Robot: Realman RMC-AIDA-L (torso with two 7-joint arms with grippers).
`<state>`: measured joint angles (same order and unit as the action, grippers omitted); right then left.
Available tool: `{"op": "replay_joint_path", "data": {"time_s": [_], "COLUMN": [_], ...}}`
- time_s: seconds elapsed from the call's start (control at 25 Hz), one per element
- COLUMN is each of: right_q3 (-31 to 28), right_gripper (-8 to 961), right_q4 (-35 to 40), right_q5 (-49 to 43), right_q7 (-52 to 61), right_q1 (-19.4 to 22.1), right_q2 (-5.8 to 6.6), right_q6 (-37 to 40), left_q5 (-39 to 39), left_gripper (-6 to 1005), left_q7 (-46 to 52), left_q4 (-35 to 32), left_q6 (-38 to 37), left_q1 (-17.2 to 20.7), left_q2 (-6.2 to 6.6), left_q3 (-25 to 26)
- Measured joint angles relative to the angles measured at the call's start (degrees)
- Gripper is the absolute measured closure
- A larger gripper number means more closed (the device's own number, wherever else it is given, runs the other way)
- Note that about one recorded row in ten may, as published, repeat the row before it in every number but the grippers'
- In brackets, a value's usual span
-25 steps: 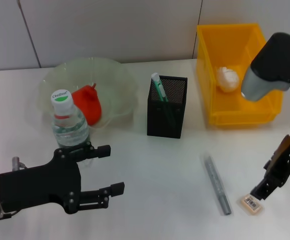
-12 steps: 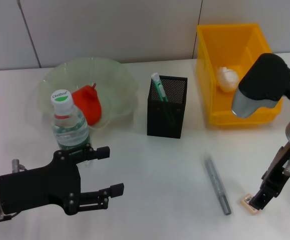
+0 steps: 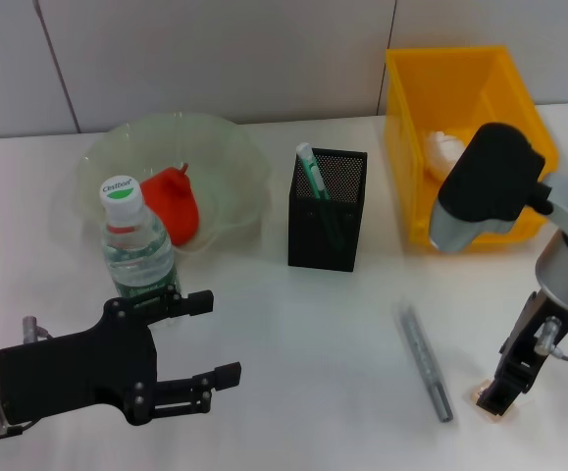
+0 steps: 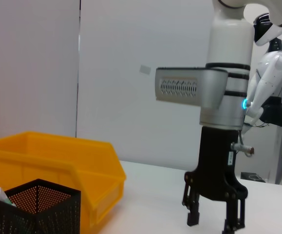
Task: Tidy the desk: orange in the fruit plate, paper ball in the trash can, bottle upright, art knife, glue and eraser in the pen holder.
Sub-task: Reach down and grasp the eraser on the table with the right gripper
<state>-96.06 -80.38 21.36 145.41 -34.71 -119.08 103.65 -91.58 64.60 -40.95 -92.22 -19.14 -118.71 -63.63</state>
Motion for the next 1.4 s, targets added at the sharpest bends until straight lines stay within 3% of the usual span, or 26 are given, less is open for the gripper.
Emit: {"op": "replay_joint_path", "data": {"time_s": [0.92, 1.4], "right_q3": [2.82, 3.07], "right_gripper": [216, 374], "right_q4": [5.29, 5.44], "right_q5": [-0.21, -0.4], "right_q7": [0.69, 1.24], "right_q1": [0.63, 0.61], "right_q2": [-0.38, -0.37], "right_q6": [-4.18, -4.59], "left_q5": [0.0, 0.0], "left_gripper": [164, 164], "left_q7": [-0.09, -0.09], "left_q4": [0.0, 0.0], "left_q6": [-0.06, -0.42], "left_q1": [-0.55, -0.55], "left_q2": [0.07, 0.14], "left_q3": [0.12, 0.05]}}
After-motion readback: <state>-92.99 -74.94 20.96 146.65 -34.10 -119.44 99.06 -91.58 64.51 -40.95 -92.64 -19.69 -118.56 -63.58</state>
